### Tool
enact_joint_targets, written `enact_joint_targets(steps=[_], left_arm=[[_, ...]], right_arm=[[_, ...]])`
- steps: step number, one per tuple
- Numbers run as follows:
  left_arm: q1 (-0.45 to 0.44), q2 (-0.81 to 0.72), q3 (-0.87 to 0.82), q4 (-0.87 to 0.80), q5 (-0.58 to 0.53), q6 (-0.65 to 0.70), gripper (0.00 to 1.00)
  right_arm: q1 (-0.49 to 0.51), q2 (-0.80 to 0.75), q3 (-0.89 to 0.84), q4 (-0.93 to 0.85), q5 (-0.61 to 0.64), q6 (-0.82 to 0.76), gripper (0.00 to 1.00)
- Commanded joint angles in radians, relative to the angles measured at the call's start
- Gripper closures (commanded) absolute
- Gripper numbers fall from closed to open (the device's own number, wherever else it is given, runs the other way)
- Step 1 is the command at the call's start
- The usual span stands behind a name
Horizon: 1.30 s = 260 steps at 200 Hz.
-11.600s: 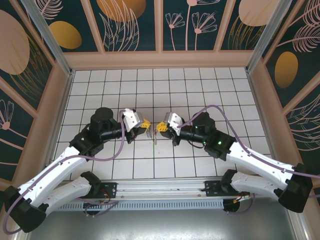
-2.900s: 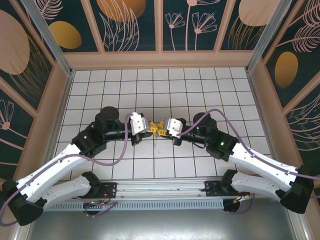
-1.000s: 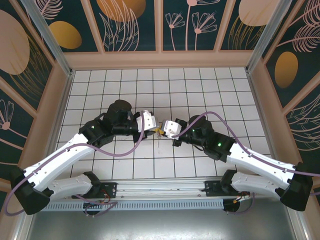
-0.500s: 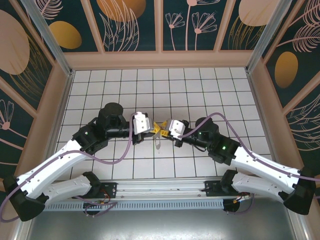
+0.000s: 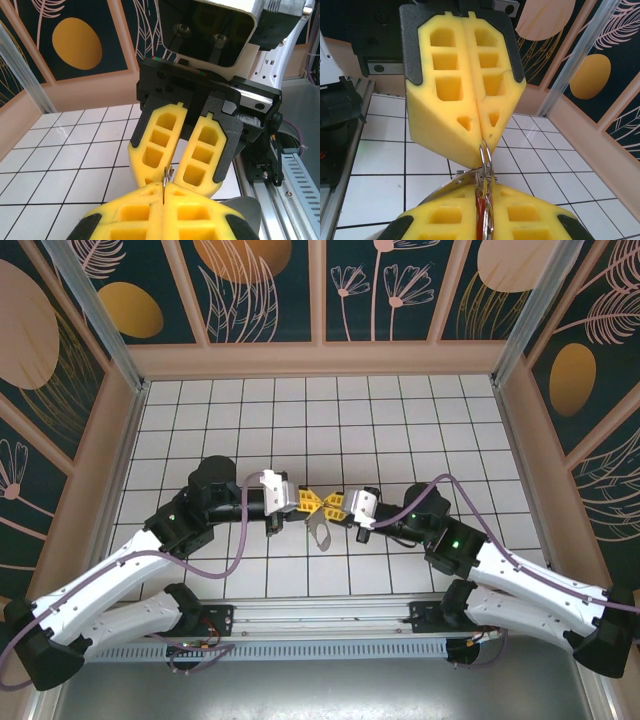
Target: Put the keys on the keyring
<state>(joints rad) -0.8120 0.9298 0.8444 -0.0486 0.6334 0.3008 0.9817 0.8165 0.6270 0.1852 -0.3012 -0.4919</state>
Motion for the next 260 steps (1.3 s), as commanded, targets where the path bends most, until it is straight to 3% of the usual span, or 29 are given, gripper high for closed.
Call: enact_joint_targets(steps=[1,46,115,152,234,260], left_arm=[[-0.007,-0.026,-0.022,0.115,0.042,-0.052,1.0],[-0.007,-0.046,-0.039,0.154,0.035,-0.068,1.0],[-0.007,-0.046,-0.057,0.177,0.047,-0.069,1.0],[-0.006,-0.051,-0.052,0.171,0.055,-0.067,1.0],[-0.007,-0.054,-0.055,0.168,0.06,-0.061,1.0],[-0.007,-0.052,-0.049,0.153,0.061,-0.054,1.0]], right_arm=[[0.003,-0.014,-0.006,0.063,-0.004,0.006,0.89],[0.004,-0.031,-0.02,0.082,0.005,0.007,0.93],[0.003,-0.073,-0.028,0.127,0.004,0.016,0.76],[0.0,-0.123,-0.058,0.19,-0.033,0.036,0.76],[-0.02,-0.083,-0.05,0.186,-0.07,0.056,0.76],[-0.029,-0.067,-0.044,0.183,-0.086,0.061,0.84]])
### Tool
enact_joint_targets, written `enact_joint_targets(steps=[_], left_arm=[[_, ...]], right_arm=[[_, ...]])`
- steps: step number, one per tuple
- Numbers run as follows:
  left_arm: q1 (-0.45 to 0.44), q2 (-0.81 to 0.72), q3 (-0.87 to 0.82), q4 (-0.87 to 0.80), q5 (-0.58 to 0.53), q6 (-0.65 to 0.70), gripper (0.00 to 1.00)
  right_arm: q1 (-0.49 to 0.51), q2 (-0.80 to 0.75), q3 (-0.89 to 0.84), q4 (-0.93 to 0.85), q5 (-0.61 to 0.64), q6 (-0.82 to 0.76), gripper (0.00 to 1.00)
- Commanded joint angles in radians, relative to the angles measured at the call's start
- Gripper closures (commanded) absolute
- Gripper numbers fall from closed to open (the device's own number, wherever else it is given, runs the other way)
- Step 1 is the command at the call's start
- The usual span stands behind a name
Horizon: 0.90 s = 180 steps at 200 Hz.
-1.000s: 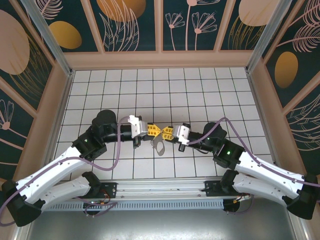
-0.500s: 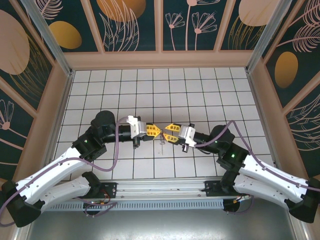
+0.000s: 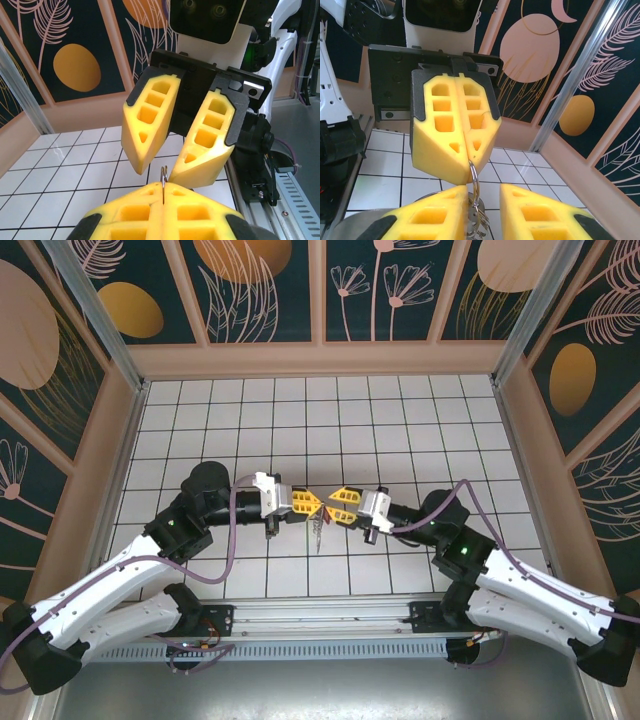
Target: Put the keys on the keyring
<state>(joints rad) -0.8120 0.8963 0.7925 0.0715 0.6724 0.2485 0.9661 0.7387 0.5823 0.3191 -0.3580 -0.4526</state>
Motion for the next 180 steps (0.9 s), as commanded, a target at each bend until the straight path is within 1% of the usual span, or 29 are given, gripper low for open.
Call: enact_joint_targets(steps=[1,25,113,127,145,165,180], left_arm=[[-0.007,-0.019,0.003,0.032,0.023,-0.002,1.0],[-0.007,-0.022,0.002,0.036,0.024,-0.002,1.0],[-0.006,-0.019,0.011,0.002,0.019,0.023,1.0],[-0.007,-0.017,0.011,-0.007,0.015,0.031,1.0],[-0.006,-0.022,0.01,-0.016,0.009,0.036,1.0],[-0.006,-0.021,0.015,-0.039,-0.007,0.043,1.0],[-0.007,-0.012,0.029,-0.08,-0.043,0.054,1.0]], right_arm=[[-0.014,0.011,0.0,0.049,-0.029,0.022,0.85],[-0.026,0.03,0.011,0.04,-0.057,0.028,0.86],[-0.053,0.08,0.037,0.044,-0.119,0.031,0.85],[-0.055,0.084,0.04,0.047,-0.124,0.028,0.88],[-0.061,0.09,0.053,0.037,-0.127,0.017,1.0],[-0.07,0.099,0.071,0.018,-0.124,0.007,1.0],[-0.071,0.099,0.078,0.007,-0.099,-0.007,1.0]])
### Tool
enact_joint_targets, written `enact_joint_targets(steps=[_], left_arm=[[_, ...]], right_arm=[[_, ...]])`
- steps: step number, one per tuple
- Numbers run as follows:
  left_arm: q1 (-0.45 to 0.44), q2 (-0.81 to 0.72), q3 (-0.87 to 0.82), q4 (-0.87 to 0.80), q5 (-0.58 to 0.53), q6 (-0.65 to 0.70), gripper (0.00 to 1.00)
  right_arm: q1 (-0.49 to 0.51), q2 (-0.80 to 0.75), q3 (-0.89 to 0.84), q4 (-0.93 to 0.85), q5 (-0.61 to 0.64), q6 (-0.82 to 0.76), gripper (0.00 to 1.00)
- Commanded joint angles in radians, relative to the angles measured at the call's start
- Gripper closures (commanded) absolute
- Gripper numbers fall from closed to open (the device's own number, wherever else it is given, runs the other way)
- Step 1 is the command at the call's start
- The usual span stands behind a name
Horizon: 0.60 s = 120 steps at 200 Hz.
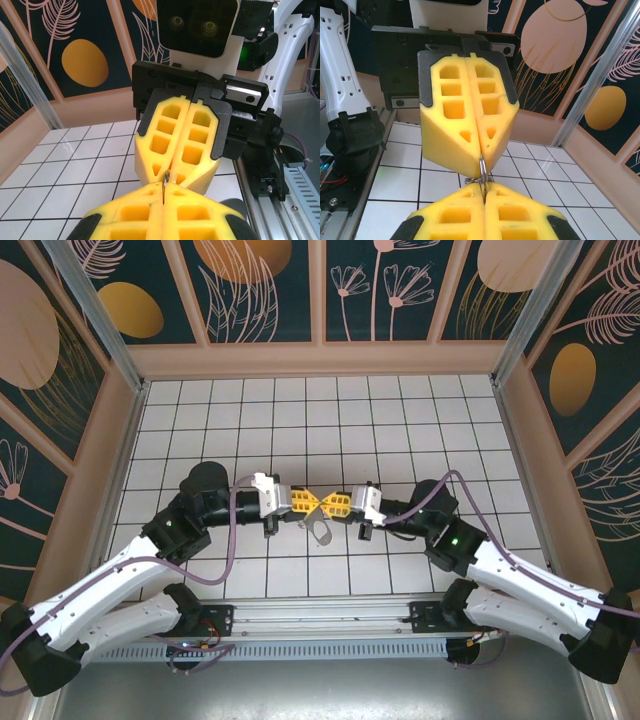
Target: Put the keys on the keyring
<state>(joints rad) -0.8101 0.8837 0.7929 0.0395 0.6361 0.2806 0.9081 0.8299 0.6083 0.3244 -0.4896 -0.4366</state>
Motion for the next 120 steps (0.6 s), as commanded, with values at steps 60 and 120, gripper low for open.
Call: enact_joint_targets(steps=[60,120], left_arm=[[-0.009,0.07,0.15,-0.312,-0.217,0.106,0.67],[-0.008,0.12,0.206,-0.348,-0.257,0.133,0.66]], right_arm=[[0.016,0.066,0.148,-0.182,0.245,-0.136,1.0],[0.083,0.149,0.21,-0.278,0.374,-0.207,1.0]])
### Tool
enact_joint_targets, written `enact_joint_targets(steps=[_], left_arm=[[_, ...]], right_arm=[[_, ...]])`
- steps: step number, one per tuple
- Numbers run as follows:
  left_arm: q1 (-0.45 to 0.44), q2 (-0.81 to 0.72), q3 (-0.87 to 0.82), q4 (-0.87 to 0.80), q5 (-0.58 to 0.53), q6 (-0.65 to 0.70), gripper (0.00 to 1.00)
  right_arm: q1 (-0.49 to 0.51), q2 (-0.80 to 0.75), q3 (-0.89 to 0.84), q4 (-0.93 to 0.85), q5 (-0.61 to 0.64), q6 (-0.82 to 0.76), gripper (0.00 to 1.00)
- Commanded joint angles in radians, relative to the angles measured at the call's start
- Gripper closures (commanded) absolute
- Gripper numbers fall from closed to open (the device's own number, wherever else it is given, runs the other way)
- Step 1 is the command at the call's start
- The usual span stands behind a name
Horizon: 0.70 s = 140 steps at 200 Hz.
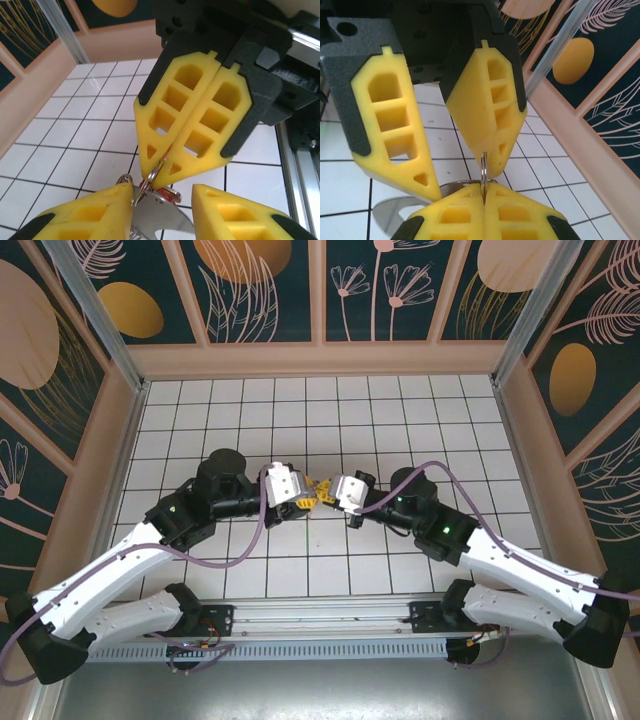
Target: Put the keys on the keyring
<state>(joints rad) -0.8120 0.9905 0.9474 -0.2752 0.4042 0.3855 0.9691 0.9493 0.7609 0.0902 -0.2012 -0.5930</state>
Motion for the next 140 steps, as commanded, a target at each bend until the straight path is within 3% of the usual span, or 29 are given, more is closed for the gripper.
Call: enact_joint_targets(steps=[1,48,86,140], left_arm=[[-0.007,0.014,0.051,-0.033,-0.025,0.029,0.66],[-0.007,0.048,0.075,-0.055,-0.031,0.053,0.81],[-0.007,0.035,0.079,-0.065,-0.027,0.049,0.73],[-0.007,0.003,0.073,-0.052,-0.025,0.043,0.72]], right_arm=[[0.023,0.03,0.057,-0.046,0.087,-0.051,1.0],[0.029,0.037,0.06,-0.059,0.084,-0.057,1.0],[0.028,0.046,0.064,-0.078,0.079,-0.057,1.0],[0.029,0.031,0.058,-0.082,0.043,-0.045,1.0]])
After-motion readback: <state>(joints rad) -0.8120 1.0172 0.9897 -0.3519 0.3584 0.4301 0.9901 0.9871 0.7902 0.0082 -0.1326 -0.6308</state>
